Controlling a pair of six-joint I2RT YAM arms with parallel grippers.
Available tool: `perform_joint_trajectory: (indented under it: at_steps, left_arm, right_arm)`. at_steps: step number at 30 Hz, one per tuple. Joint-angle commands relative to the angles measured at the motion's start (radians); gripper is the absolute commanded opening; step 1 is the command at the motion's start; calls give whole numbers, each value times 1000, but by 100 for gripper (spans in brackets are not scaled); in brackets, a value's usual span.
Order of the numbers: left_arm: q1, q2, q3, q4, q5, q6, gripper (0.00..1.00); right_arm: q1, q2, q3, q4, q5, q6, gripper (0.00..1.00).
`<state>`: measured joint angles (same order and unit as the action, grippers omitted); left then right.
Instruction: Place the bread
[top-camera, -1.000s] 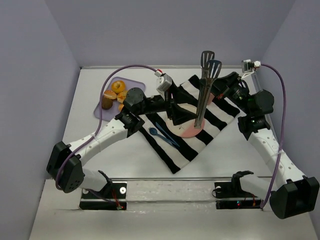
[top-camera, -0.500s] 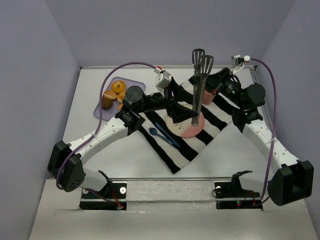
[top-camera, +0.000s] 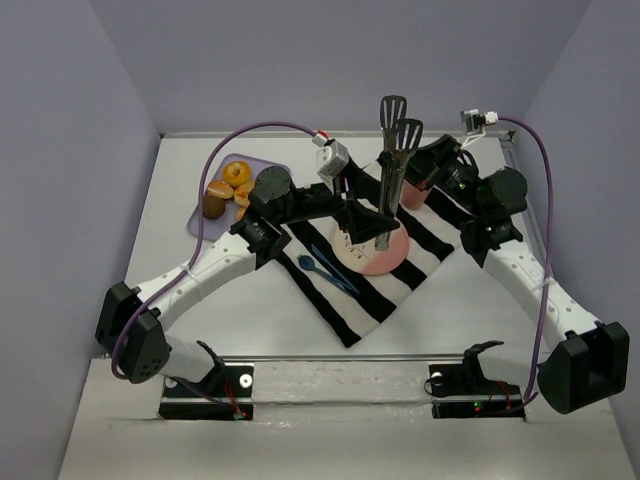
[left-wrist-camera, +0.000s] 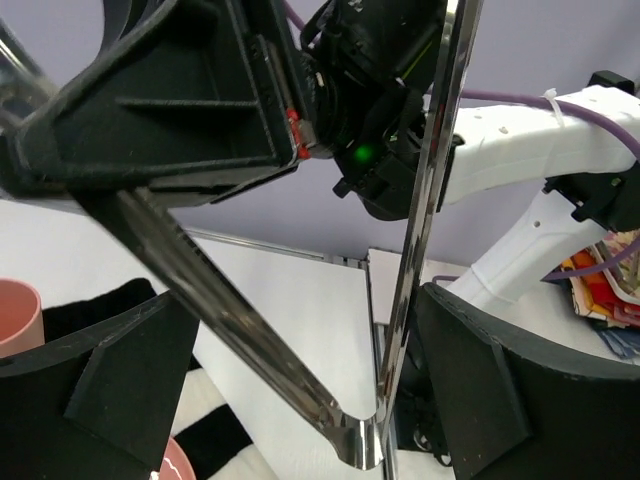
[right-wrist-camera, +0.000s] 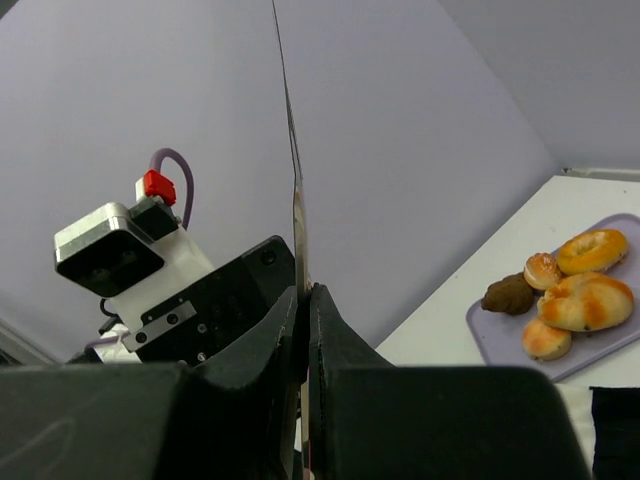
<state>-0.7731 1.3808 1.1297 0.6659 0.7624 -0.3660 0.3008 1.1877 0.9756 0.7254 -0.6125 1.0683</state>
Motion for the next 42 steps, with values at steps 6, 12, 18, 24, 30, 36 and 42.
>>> perform_joint_trajectory:
  at_steps: [6,12,18,24,30,36,42]
  left_arm:
    - [-5,14,90,29,15,39,99]
    - [-5,17,85,29,18,42,98]
    - [-3,9,81,29,-8,33,74]
    - [-2,-31,59,28,-38,38,60]
    - [5,-80,9,27,-87,13,59]
    - [23,-158,-88,11,-161,-16,56]
    - [40,-271,-186,-49,-282,-24,54]
  right_arm:
    - [46,-10,34,78,10,-18,7]
    - [46,-19,21,98,20,-27,7]
    - [46,-30,11,51,40,-48,7]
    - [46,-49,20,-39,43,-91,18]
    - [46,-57,147,-287,1,-215,60]
    - [46,-83,242,-475,-13,-297,79]
    - [35,-186,252,-621,114,-395,85]
